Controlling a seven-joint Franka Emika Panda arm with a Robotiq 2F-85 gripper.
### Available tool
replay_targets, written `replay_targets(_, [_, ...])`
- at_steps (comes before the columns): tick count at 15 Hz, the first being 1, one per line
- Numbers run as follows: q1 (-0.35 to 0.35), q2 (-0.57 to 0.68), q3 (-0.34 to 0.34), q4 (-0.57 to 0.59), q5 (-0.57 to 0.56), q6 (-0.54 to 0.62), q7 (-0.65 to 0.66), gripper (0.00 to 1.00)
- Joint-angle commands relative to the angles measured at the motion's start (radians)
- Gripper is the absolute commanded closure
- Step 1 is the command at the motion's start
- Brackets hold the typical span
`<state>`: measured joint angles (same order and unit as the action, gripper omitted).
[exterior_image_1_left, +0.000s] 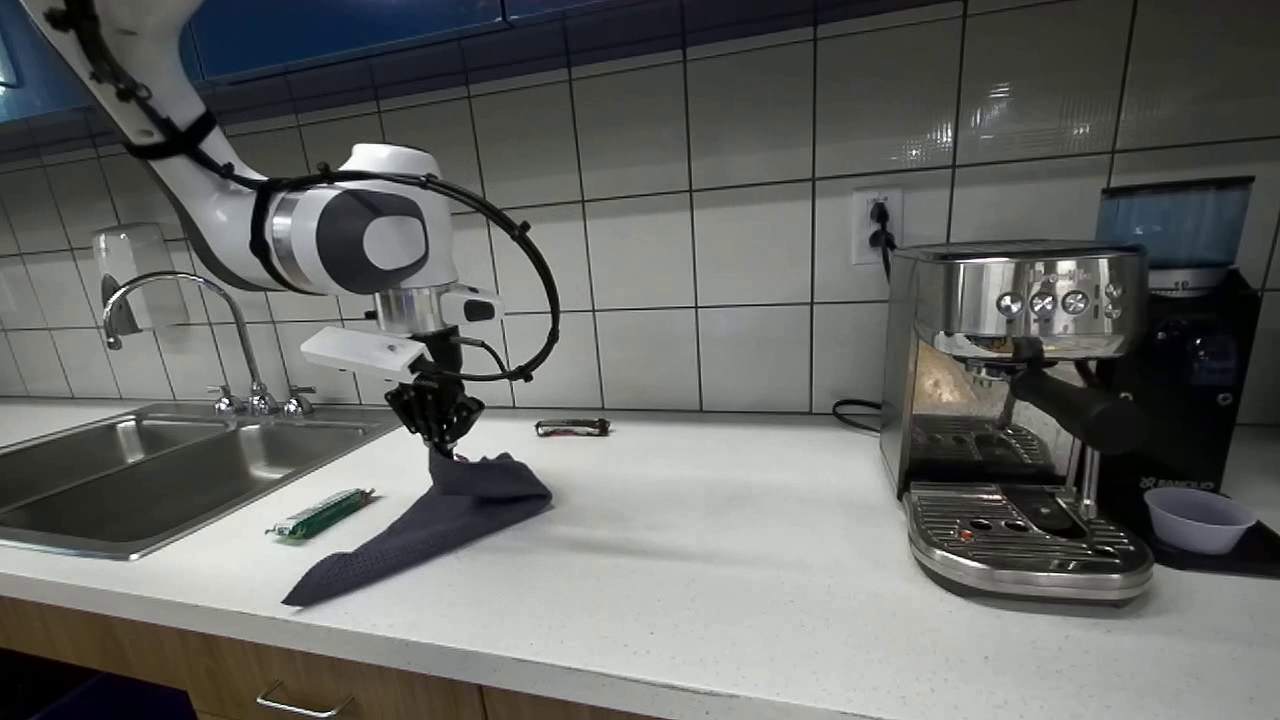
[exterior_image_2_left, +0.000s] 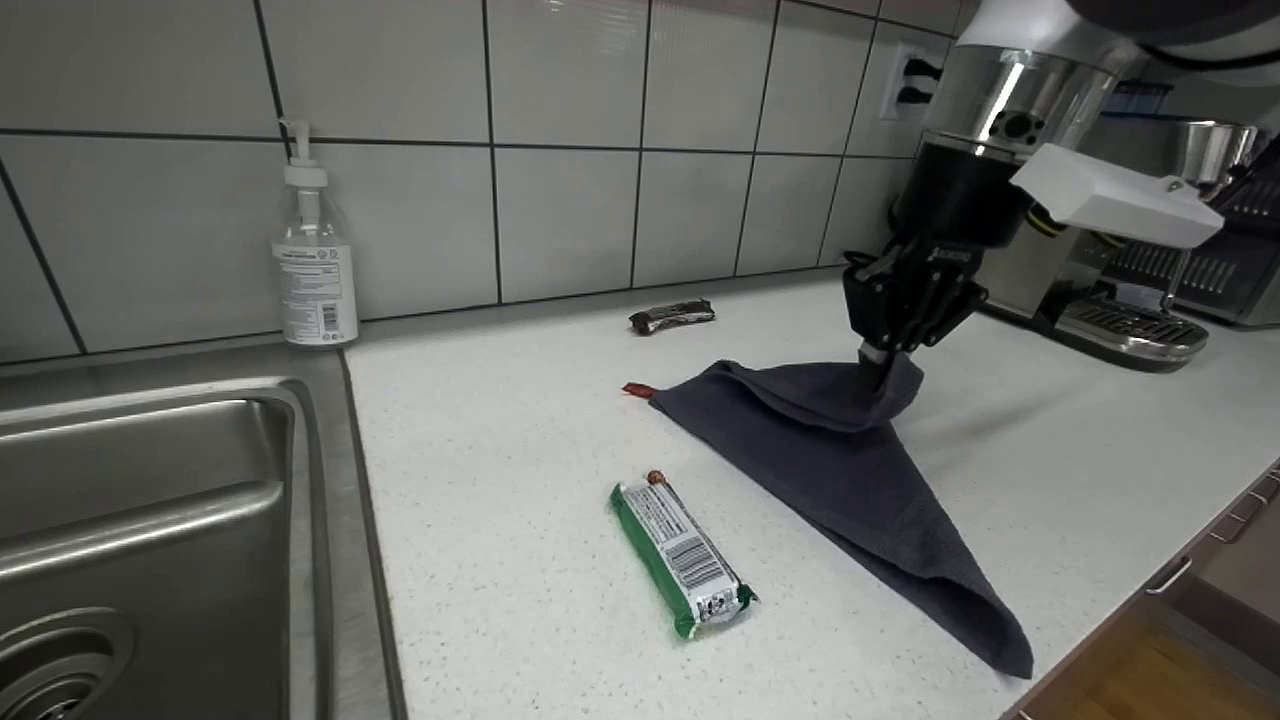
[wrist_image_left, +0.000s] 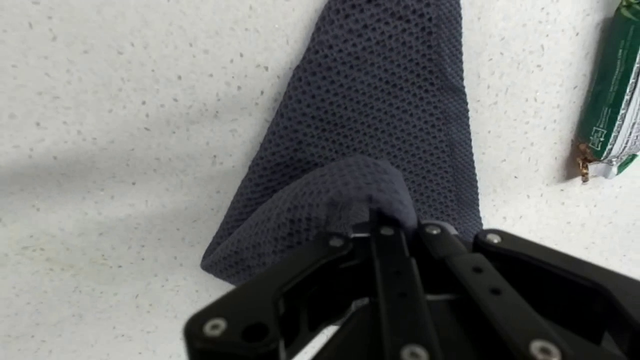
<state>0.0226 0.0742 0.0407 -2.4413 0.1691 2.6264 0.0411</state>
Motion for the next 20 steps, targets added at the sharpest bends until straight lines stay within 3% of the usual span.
replay_targets(1, [0.02, -0.067, -0.003, -0.062, -0.068, 0.011, 0.11, 0.99])
replay_targets(10, [0.036, -0.102, 0.006, -0.078, -0.22, 0.001, 0.318, 0.99])
replay_targets(20, [0.047, -0.11, 0.018, -0.06, -0.263, -0.008, 0.435, 0.99])
